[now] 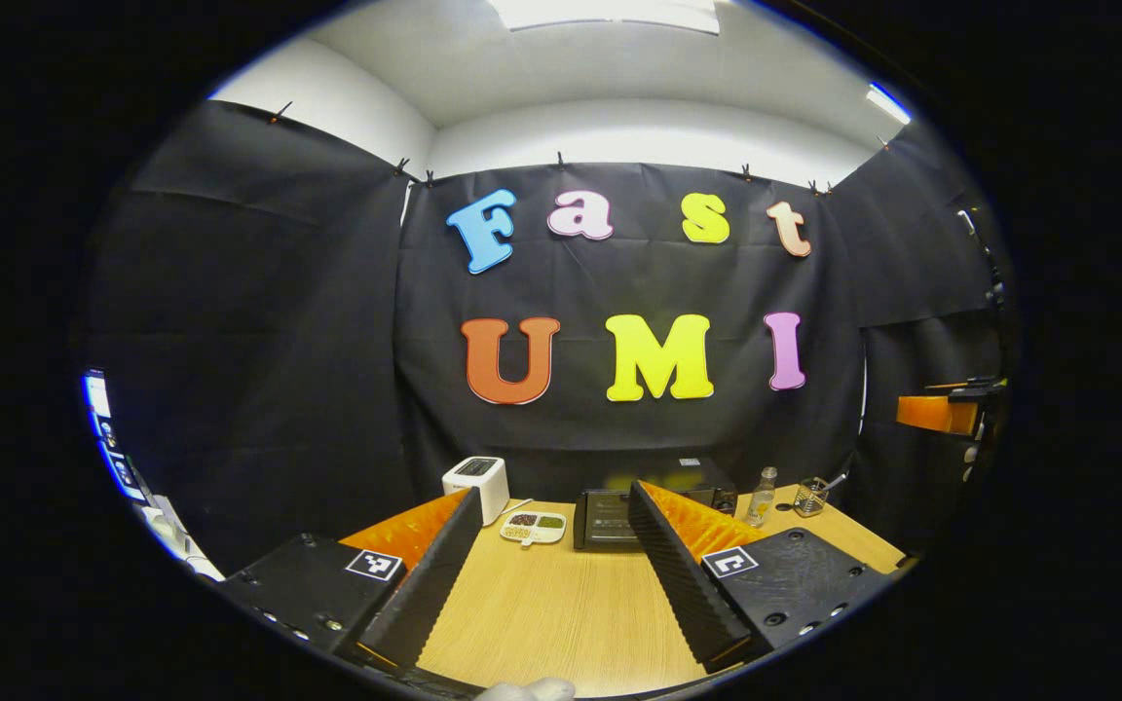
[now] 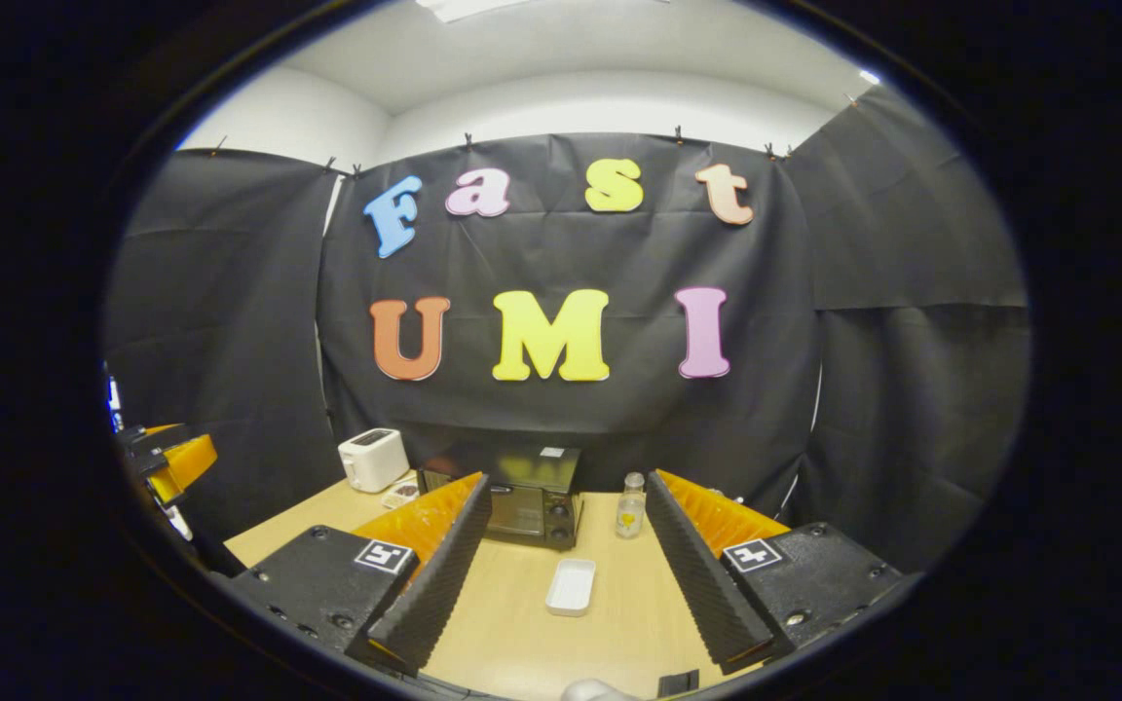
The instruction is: Open the electric oven with the left hand, put the food in, and close the electric oven.
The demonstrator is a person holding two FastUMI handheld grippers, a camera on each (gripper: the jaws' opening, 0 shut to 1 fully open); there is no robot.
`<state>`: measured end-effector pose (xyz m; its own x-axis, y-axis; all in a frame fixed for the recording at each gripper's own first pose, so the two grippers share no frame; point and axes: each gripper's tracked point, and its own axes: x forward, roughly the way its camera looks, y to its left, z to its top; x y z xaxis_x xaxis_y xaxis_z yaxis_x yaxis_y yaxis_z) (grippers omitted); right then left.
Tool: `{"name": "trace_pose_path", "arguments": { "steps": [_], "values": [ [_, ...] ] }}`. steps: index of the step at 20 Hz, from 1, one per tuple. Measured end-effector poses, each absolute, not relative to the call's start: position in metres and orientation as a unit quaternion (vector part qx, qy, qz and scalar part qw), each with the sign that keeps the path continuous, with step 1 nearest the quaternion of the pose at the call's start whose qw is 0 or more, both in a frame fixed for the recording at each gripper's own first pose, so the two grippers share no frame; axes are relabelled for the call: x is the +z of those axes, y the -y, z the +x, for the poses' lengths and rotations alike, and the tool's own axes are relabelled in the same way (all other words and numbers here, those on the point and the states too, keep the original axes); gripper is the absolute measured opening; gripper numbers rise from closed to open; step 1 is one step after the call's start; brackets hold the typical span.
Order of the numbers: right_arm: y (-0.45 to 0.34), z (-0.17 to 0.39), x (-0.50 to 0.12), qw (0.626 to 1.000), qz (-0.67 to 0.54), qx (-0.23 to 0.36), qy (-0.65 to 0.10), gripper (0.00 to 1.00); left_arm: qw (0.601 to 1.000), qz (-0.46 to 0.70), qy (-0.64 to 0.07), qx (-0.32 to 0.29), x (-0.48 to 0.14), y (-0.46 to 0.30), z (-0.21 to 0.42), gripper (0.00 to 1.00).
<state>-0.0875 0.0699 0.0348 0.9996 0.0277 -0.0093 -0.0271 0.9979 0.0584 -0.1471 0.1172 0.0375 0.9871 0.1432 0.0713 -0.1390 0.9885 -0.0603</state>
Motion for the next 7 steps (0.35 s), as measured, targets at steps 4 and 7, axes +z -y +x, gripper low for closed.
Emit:
{"name": "trace_pose_path", "arguments": {
  "steps": [4,7],
  "values": [
    [-0.0671,-0.0861,0.0343,0.999,0.036,0.007,-0.004,0.96,0.997,-0.019,0.041,0.066,0.0426,-0.1155,-0.1455,0.96],
    [-0.0658,-0.0875,0.0334,0.999,0.045,0.004,-0.001,0.96,0.997,-0.012,0.04,0.061,0.0432,-0.1128,-0.1428,0.96]
  ]
}}
